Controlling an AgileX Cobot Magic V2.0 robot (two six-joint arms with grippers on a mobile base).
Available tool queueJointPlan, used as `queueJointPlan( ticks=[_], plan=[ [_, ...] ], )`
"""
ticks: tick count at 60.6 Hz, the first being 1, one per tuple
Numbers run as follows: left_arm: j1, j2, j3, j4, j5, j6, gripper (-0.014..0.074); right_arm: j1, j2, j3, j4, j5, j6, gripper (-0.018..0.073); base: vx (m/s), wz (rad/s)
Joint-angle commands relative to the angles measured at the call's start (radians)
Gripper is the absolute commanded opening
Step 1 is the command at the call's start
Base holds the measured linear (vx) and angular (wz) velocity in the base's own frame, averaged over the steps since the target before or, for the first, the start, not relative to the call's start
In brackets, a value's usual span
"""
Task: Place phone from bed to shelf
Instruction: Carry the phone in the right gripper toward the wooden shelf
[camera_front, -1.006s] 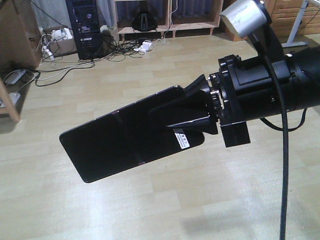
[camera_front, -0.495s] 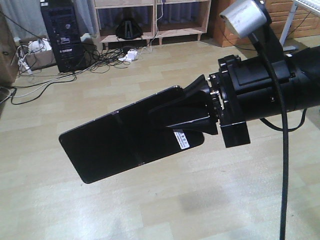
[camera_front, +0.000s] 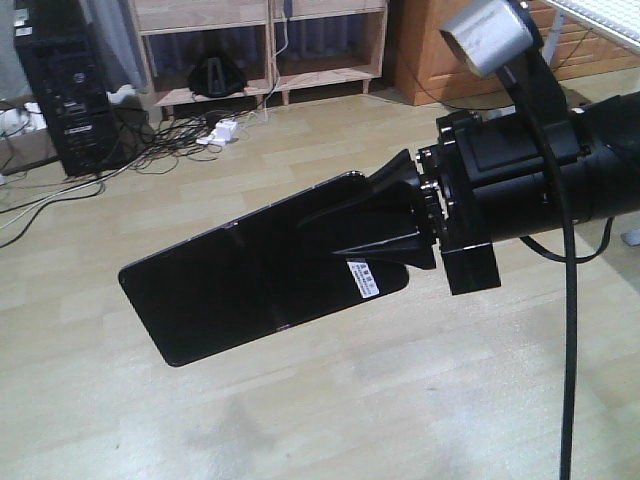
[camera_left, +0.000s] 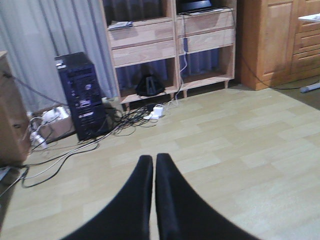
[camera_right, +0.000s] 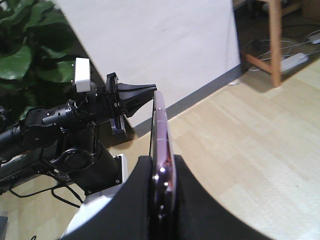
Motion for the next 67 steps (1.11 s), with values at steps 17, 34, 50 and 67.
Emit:
queueJointPlan(
  ticks=[17,34,50,67],
  plan=[
    [-0.004,-0.013,-0.021,-0.009,-0.072,-0.006,0.0001,0.0,-0.032,-0.027,0.092,0.063,-0.005,-0.0002,0.38,-0.23],
    [-0.004,-0.013,-0.021,-0.009,-0.072,-0.006,0.0001,0.0,-0.032,-0.027,0.092,0.063,-0.005,-0.0002,0.39,-0.28],
    [-0.004,-0.013,-0.021,-0.009,-0.072,-0.006,0.0001,0.0,-0.032,-0.027,0.092,0.063,-0.005,-0.0002,0.41,-0.23],
    [-0.004,-0.013,-0.021,-0.009,-0.072,-0.006,0.0001,0.0,-0.032,-0.027,0.093,0.063,-0.005,-0.0002,0.42,-0.13]
  ],
)
